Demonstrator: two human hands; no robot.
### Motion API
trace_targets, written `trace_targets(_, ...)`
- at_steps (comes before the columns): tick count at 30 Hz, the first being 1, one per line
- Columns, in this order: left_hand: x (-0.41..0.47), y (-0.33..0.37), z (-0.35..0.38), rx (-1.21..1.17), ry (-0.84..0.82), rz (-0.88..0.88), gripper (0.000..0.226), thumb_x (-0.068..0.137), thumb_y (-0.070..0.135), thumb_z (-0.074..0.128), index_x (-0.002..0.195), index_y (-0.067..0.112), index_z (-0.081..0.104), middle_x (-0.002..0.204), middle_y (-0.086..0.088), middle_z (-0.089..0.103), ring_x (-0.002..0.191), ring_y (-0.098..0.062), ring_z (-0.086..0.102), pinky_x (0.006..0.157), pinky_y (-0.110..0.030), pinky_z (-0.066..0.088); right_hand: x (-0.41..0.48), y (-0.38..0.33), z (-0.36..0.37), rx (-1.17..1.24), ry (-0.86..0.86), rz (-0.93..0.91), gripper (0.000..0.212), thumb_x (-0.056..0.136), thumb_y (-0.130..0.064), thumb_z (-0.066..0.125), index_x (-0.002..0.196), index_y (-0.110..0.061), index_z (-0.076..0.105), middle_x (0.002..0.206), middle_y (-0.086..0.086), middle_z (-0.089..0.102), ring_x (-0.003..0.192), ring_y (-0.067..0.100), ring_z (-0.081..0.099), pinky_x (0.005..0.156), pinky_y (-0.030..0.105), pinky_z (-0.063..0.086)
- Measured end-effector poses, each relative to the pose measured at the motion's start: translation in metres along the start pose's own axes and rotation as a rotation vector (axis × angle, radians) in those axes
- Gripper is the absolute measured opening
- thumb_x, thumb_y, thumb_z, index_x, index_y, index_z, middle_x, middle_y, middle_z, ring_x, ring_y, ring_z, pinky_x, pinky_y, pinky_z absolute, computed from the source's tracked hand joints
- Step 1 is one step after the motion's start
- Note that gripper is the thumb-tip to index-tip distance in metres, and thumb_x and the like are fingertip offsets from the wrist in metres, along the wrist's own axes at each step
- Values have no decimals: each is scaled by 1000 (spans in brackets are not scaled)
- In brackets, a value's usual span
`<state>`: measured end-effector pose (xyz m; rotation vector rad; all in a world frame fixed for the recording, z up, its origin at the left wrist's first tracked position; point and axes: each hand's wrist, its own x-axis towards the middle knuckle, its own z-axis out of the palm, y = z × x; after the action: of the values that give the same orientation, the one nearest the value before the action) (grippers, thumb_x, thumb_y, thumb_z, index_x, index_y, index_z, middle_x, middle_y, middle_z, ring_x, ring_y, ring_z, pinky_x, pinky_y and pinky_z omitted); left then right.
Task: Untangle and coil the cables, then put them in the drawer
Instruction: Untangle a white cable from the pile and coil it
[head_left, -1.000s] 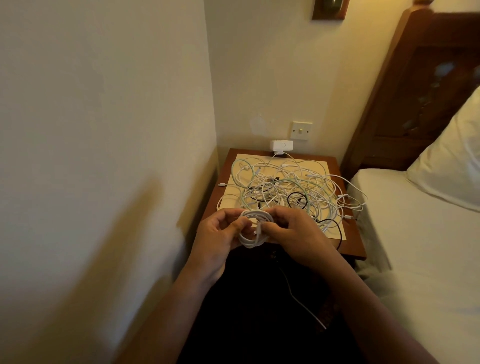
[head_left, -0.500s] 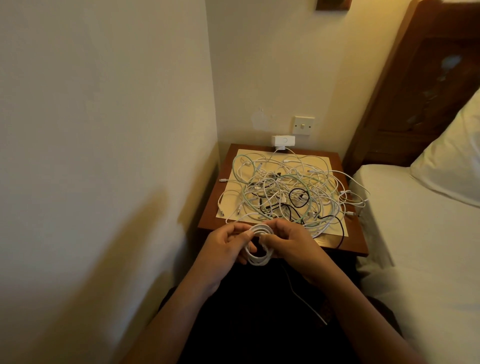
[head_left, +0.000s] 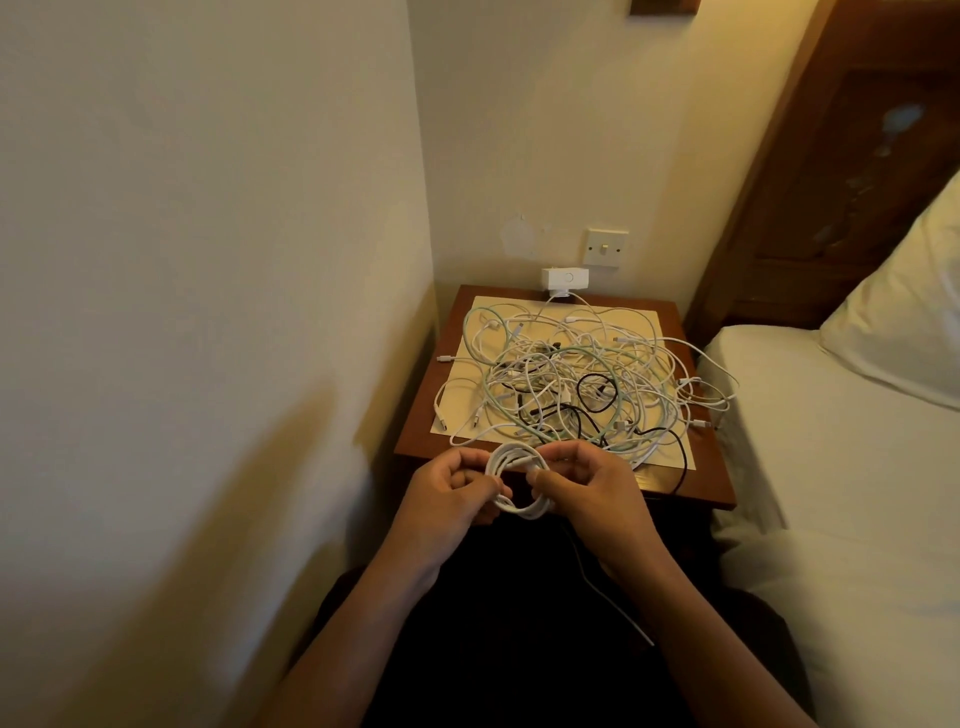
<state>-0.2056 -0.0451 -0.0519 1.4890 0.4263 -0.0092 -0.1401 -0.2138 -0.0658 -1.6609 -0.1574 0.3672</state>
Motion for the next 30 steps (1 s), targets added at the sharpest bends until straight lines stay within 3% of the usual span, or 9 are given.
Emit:
trace_targets(2, 2, 0, -1, 132, -7, 40, 12, 95, 18, 71, 107, 21, 71, 87, -7, 78, 81, -19, 73, 77, -33, 58, -1, 1, 2, -61, 0, -28, 18, 90, -14, 78, 106, -20, 74, 94, -1, 80, 89, 17, 77, 83, 43, 64)
trace_targets(6, 6, 0, -5, 327, 37, 125, 6, 97, 27, 70, 100, 24, 74, 82, 1, 78, 76, -13, 74, 70, -27, 60, -6, 0, 5, -231, 58, -157, 19, 91, -17, 78, 110, -22, 76, 93, -10, 79, 87, 3, 75, 79, 30, 64)
trace_targets(10, 7, -3, -2, 92, 14, 19, 10, 97, 19, 69, 102, 15, 76, 88, -5, 79, 82, -16, 74, 75, -31, 59, -6, 2, 8, -293, 108, -231, 22, 92, -20, 78, 114, -22, 76, 94, -13, 78, 86, -1, 74, 79, 27, 63)
trace_targets(15, 10, -6, -6, -319, 26, -155, 14, 96, 16, 68, 105, 9, 75, 88, -5, 76, 73, -8, 70, 67, -25, 53, -3, 0, 14, -213, 120, -209, 20, 90, -19, 79, 108, -26, 77, 91, -14, 79, 85, 0, 74, 79, 26, 62)
trace_targets(19, 16, -13, -5, -184, 77, -100, 15, 95, 20, 70, 107, 14, 76, 96, -6, 79, 86, -12, 73, 71, -28, 55, 9, 2, 21, -322, 110, -217, 16, 94, -20, 75, 109, -26, 72, 92, -14, 76, 83, -2, 72, 77, 27, 63)
trace_targets(22, 28, -13, -16, -148, 89, -100, 12, 95, 18, 70, 103, 12, 77, 96, -9, 79, 85, -16, 71, 72, -28, 58, 20, -1, 20, -391, 27, -203, 20, 94, -24, 75, 113, -28, 68, 95, -12, 73, 82, -2, 70, 74, 25, 61)
trace_targets(26, 58, -19, -53, -150, 266, -86, 10, 95, 12, 69, 101, 6, 75, 93, -12, 78, 83, -18, 72, 65, -25, 61, 34, -6, 11, -461, -22, -197, 28, 95, -28, 73, 121, -29, 64, 109, -14, 67, 90, -7, 65, 69, 10, 52)
trace_targets(30, 105, -39, -95, -113, 403, -161, 14, 94, 9, 71, 106, 1, 72, 95, -16, 77, 87, -29, 75, 70, -33, 62, 51, -11, 4, -543, -19, -192, 23, 98, -23, 69, 121, -25, 69, 114, -12, 67, 95, -4, 62, 69, 10, 46)
